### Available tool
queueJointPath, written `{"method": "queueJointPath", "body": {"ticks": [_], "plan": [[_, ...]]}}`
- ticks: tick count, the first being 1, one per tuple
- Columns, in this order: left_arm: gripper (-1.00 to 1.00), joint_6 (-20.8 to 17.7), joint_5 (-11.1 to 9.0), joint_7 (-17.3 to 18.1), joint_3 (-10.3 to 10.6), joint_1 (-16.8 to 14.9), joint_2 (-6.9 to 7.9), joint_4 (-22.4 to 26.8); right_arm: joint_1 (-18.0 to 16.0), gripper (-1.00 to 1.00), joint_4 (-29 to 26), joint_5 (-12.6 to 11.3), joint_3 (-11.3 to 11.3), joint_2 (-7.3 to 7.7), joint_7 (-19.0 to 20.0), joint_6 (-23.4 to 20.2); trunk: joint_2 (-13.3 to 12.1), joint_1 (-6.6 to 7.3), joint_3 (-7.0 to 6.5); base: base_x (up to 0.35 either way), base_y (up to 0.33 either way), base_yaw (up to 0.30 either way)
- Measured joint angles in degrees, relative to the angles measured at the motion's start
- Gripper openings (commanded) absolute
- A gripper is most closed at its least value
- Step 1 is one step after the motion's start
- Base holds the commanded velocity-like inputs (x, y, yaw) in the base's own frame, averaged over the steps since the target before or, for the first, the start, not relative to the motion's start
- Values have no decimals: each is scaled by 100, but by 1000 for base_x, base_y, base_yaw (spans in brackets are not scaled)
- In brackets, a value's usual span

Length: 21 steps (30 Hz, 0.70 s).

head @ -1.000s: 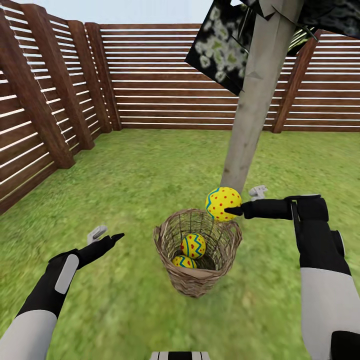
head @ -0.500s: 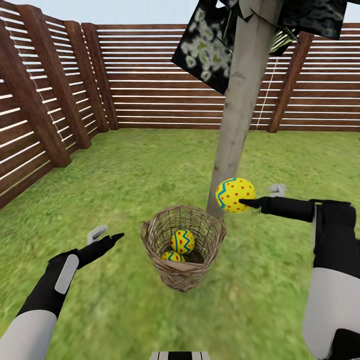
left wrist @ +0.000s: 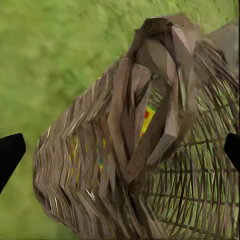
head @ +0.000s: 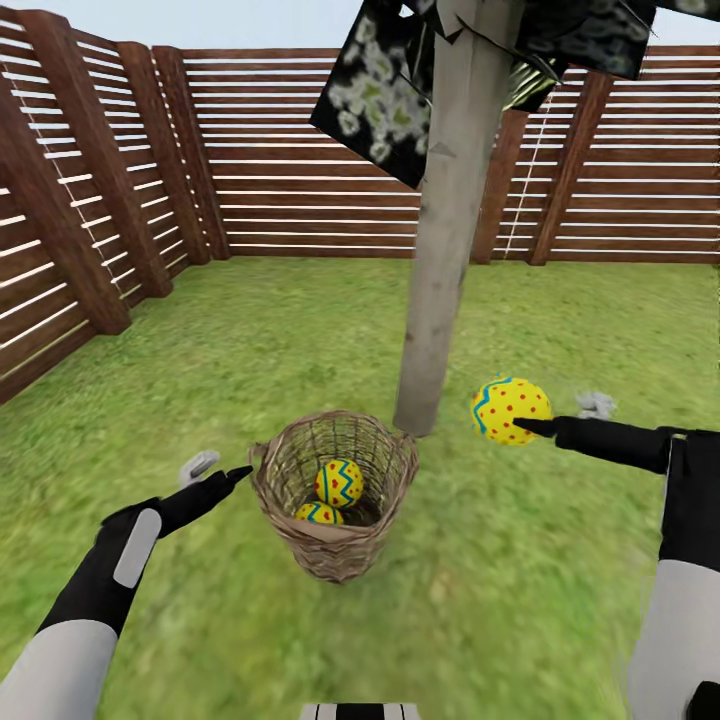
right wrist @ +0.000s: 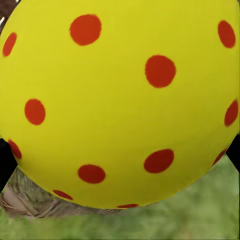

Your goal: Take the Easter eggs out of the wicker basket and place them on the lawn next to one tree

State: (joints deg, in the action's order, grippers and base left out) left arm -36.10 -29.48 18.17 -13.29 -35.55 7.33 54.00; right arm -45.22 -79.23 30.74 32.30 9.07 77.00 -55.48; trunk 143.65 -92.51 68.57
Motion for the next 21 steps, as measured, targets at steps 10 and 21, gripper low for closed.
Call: {"method": "queueJointPath", "body": {"ticks": [10,21], "plan": [[100,-52,-130,1513,-378,8,305,8,240,-100,1300,678,409,-23,-2481,2215,-1,-1,0,0,-59,0],[100,-76,-290,2481,-686,139,603,-16,-286,-100,6057,641,-802,-10,-6804,5159,0,0,0,0,0,0]]}}
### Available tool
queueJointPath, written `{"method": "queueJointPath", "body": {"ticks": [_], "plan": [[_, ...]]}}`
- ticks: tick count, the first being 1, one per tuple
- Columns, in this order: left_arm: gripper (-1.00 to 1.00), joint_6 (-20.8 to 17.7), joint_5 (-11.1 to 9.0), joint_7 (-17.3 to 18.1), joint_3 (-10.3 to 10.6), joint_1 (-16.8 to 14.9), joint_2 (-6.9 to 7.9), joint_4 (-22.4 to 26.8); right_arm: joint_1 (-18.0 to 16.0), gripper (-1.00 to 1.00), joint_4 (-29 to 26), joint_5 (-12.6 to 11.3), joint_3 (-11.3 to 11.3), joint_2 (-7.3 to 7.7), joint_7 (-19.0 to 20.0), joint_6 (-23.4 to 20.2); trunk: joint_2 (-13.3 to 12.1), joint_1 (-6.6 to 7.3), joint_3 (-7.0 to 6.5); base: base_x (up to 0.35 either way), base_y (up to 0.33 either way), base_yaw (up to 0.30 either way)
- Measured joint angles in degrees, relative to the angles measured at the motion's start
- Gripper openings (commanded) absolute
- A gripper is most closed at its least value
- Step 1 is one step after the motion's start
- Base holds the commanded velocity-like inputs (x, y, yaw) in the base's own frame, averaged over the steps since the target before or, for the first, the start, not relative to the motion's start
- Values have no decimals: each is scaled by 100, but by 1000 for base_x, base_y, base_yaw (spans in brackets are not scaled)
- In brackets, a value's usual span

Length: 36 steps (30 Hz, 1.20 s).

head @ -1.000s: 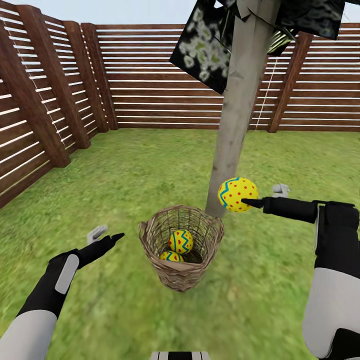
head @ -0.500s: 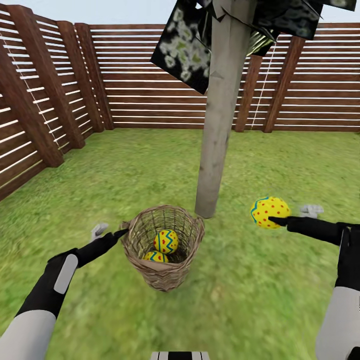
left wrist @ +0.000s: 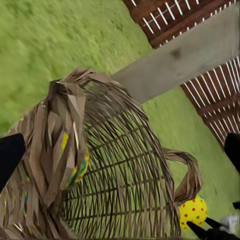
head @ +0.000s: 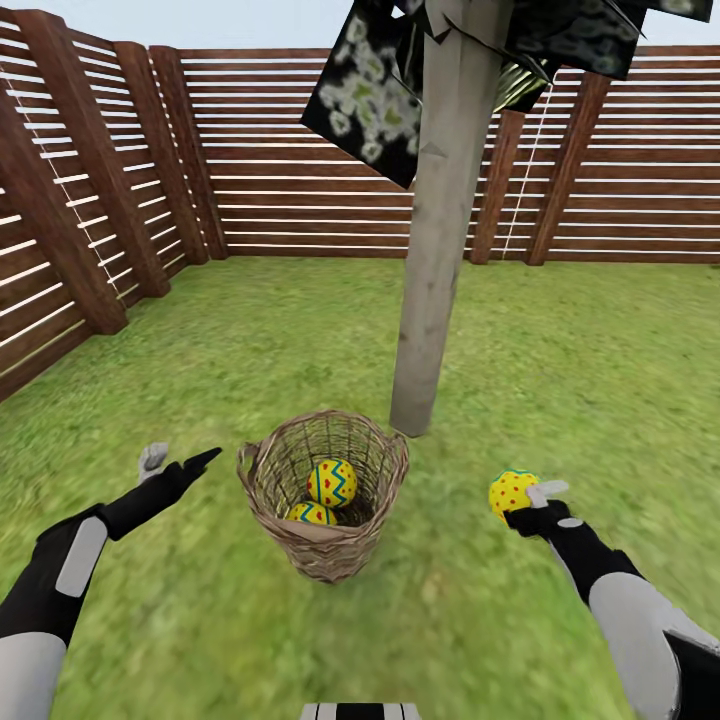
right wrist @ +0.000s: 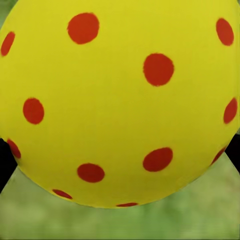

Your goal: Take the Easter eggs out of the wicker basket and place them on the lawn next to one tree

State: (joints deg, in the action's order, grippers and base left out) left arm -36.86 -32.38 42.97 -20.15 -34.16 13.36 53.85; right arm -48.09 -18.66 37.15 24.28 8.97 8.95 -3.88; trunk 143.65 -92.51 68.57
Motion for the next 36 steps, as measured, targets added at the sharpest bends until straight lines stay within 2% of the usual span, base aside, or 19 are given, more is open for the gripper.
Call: {"method": "queueJointPath", "body": {"ticks": [1,4,6,8,10,19,20,22,24,25,27,32,36], "plan": [[100,0,0,61,0,0,0,-8,-55,-100,48,-17,-9,-10,-30,-23,0,0,0,0,0,14],[100,-3,0,127,0,2,-5,-6,-90,-100,98,9,-18,-179,-106,-36,0,0,0,0,0,204],[100,-7,-7,231,-1,2,-7,4,-92,-100,110,79,-49,-253,-374,-24,0,0,0,0,0,284],[100,-10,-14,317,-6,2,-3,18,-94,-100,104,247,-321,-320,-584,-18,0,0,0,0,-18,293],[100,-10,-16,371,-6,2,0,20,-95,-100,82,295,-558,-383,-618,-13,0,0,0,21,-235,224],[100,4,-11,397,-8,0,0,11,-94,-100,77,334,-628,-433,-639,50,0,1,0,53,-325,16],[100,5,-11,427,-9,0,0,6,-92,-100,84,336,-703,-465,-639,85,0,1,0,114,-326,0],[100,7,-1,570,-12,0,0,-10,-87,-100,104,323,-1113,-500,-639,147,0,1,0,68,-163,0],[100,8,6,756,-168,3,0,-23,-86,-100,108,302,-1259,-507,-635,163,0,0,0,14,-34,0],[100,13,5,881,-339,11,0,-31,-86,-100,108,297,-1279,-513,-627,174,0,0,0,4,-10,0],[100,15,10,1022,-507,30,0,-38,-86,-100,95,290,-1298,-541,-592,182,0,0,0,1,-3,0],[100,16,13,1066,-566,50,-3,-45,-87,-100,76,300,-1303,-648,-582,185,0,0,0,0,0,221],[100,11,9,1067,-566,70,-8,-43,-86,-100,54,304,-1310,-664,-583,179,2,-5,44,0,0,174]]}}
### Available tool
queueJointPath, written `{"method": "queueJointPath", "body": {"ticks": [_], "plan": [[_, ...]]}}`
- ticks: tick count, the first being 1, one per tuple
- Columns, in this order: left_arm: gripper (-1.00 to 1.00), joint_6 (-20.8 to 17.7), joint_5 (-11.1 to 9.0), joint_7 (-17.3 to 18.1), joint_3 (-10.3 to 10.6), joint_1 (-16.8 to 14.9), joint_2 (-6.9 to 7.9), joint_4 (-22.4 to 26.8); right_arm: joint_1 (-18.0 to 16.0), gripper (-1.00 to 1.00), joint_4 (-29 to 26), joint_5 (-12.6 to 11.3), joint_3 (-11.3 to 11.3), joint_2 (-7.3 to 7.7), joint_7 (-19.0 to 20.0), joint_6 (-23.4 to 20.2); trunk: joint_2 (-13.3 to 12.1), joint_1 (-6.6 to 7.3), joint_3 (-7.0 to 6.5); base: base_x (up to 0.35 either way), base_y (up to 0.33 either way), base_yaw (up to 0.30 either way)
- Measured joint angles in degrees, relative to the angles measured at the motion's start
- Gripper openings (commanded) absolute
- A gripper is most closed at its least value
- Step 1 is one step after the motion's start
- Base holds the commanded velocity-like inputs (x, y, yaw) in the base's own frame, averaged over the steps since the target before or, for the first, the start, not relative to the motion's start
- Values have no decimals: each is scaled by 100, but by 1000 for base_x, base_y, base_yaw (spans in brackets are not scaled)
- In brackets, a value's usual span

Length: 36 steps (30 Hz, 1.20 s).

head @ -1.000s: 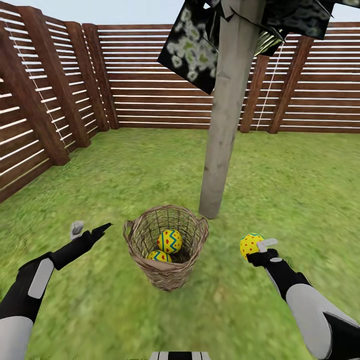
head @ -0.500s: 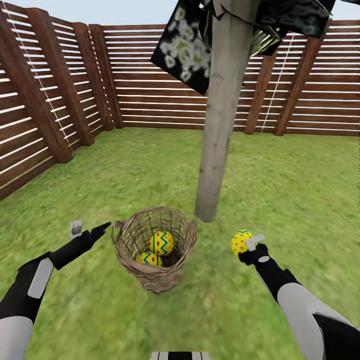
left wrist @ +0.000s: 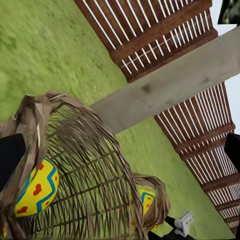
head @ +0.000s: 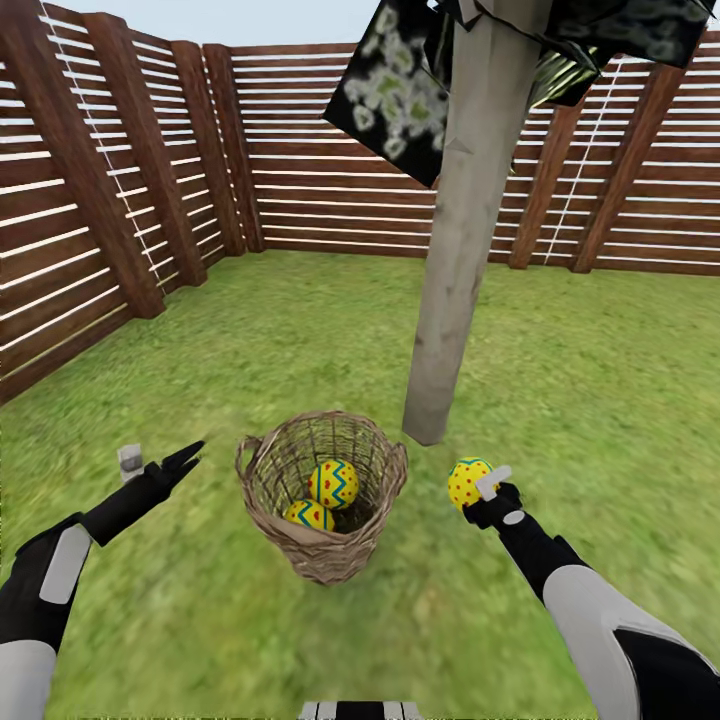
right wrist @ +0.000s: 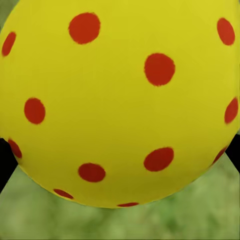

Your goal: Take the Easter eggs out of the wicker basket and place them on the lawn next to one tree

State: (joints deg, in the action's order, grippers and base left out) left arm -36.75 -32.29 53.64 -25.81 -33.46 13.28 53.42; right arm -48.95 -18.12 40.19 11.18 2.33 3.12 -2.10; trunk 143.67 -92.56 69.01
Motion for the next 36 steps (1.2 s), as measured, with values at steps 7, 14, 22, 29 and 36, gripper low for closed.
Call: {"method": "queueJointPath", "body": {"ticks": [7,14,22,29,36], "plan": [[100,-11,14,-9,0,0,-1,4,-38,-100,5,-60,14,7,-2,-125,9,-18,155,0,0,5],[100,-10,7,-9,0,0,-1,3,-675,-100,420,-75,27,-166,-159,-895,19,-36,310,0,0,0],[100,-11,5,-8,0,0,0,4,-893,-100,802,-75,14,-412,-512,-938,30,-57,488,0,0,0],[100,-15,-3,0,-8,0,7,4,-946,-100,859,-64,14,-414,-715,-935,39,-75,643,0,0,0],[100,-6,-4,6,-192,14,-21,-100,-940,-100,808,-61,20,-416,-737,-887,39,-72,644,96,0,0]]}}
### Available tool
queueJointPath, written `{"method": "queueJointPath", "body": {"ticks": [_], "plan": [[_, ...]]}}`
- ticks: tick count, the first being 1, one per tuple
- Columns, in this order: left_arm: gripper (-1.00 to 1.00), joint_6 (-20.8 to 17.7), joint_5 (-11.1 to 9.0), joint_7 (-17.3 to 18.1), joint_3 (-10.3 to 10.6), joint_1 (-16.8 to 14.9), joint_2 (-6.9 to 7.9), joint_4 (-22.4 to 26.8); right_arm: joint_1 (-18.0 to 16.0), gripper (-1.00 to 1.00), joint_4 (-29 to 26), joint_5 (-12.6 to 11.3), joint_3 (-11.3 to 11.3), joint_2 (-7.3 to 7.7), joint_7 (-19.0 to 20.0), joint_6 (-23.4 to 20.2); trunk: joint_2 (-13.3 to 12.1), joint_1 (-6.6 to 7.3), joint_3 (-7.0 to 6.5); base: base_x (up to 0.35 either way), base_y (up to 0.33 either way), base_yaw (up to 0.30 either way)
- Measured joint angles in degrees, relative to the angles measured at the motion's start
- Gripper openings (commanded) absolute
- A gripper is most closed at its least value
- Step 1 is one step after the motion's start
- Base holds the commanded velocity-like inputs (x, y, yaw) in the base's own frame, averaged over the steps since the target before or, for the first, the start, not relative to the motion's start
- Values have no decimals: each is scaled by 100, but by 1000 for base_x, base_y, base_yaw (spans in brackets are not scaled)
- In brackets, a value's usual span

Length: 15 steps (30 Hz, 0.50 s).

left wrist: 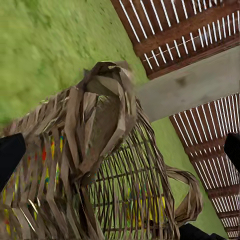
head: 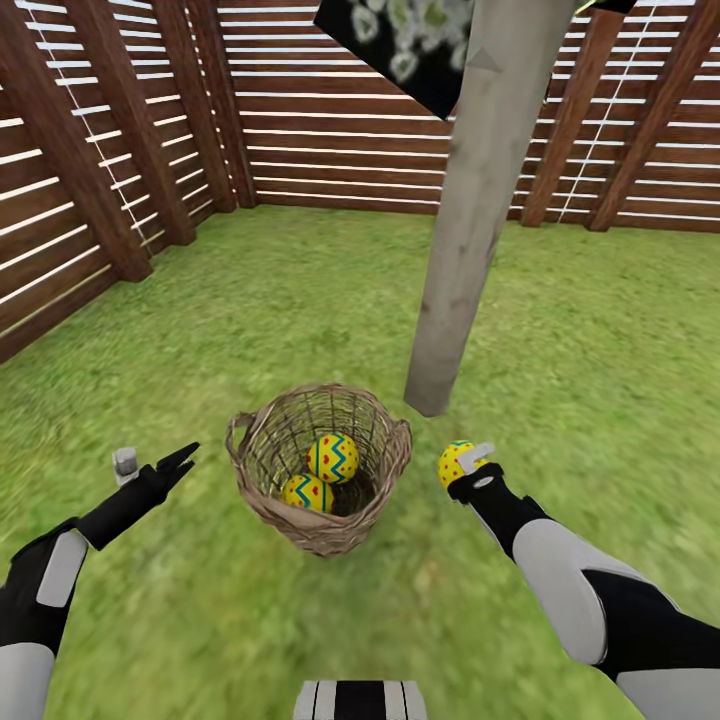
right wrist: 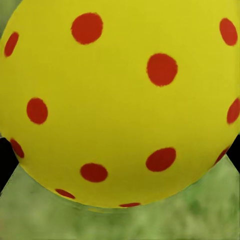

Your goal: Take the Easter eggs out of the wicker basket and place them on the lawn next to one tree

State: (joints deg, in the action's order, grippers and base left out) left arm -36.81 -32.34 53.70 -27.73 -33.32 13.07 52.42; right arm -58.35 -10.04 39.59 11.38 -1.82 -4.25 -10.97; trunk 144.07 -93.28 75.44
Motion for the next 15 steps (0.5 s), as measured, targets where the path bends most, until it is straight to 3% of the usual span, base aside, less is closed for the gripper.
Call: {"method": "queueJointPath", "body": {"ticks": [2,4,12,15], "plan": [[100,-1,-3,2,-308,6,13,-333,1,-100,-22,-1,-5,-5,13,98,0,1,0,311,0,0],[100,3,-7,4,-428,10,19,-442,1,-100,-24,4,-5,-6,17,251,0,1,0,322,0,0],[100,19,-4,136,-439,12,12,-431,2,-100,-18,5,36,12,18,308,0,-3,0,44,0,0],[100,14,-1,158,-440,8,16,-430,1,-100,-20,-1,5,12,18,310,4,-11,66,0,0,0]]}}
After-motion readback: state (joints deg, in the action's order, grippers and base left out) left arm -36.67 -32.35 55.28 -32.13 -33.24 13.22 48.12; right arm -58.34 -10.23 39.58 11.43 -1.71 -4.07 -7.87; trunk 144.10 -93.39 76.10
